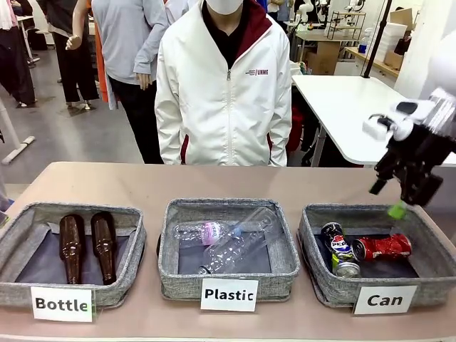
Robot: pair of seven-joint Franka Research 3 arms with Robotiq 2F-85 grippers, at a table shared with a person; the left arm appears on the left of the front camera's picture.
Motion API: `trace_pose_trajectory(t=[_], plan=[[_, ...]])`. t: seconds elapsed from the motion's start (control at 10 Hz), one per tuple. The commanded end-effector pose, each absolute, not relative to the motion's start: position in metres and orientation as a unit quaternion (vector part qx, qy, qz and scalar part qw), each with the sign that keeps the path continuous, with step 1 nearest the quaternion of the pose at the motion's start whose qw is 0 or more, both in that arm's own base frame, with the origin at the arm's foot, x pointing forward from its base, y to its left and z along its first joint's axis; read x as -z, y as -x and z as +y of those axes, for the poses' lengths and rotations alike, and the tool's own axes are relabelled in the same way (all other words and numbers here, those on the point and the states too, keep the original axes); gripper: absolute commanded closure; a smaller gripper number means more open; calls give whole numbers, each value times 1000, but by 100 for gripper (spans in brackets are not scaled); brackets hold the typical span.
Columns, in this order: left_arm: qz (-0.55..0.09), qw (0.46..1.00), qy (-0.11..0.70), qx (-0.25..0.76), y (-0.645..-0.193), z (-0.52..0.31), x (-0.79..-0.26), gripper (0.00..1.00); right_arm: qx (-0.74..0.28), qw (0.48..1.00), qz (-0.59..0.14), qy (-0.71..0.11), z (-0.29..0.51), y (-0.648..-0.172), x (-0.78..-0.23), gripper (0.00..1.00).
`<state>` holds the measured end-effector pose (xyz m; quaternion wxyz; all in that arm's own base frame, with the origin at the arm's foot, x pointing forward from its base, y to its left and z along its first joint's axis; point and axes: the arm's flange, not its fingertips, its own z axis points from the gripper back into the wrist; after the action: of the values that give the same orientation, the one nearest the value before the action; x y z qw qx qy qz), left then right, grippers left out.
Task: Sort the can waste into the basket.
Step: Pick up the can waste from the table and place it in the right Fabric basket.
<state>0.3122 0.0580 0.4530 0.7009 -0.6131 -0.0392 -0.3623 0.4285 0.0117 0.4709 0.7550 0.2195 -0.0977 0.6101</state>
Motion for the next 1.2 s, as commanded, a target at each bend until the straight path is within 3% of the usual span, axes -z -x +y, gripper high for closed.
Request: trace_pose_trajectory(t=[0.0,0.1,0.4,0.5,0.6,1.1], plan=[[-42,694,618,366,-311,60,-456,0,-256,766,-339,-483,-2,-455,-481,0],[-42,694,618,366,-311,60,-456,0,-206,764,-293,-536,-3,-458,-475,0],[-42,694,618,366,-311,60,-456,0,-20,817,-280,-504,-5,-481,-445,0],[-42,694,618,366,-311,60,-456,0,-19,802,-274,-531,-9,-483,-440,0],[-42,694,618,366,-311,60,-456,0,-300,821,-172,-454,-20,-478,-445,0],[-42,694,618,366,-311,60,-456,0,-300,821,-172,-454,-20,-478,-445,0]])
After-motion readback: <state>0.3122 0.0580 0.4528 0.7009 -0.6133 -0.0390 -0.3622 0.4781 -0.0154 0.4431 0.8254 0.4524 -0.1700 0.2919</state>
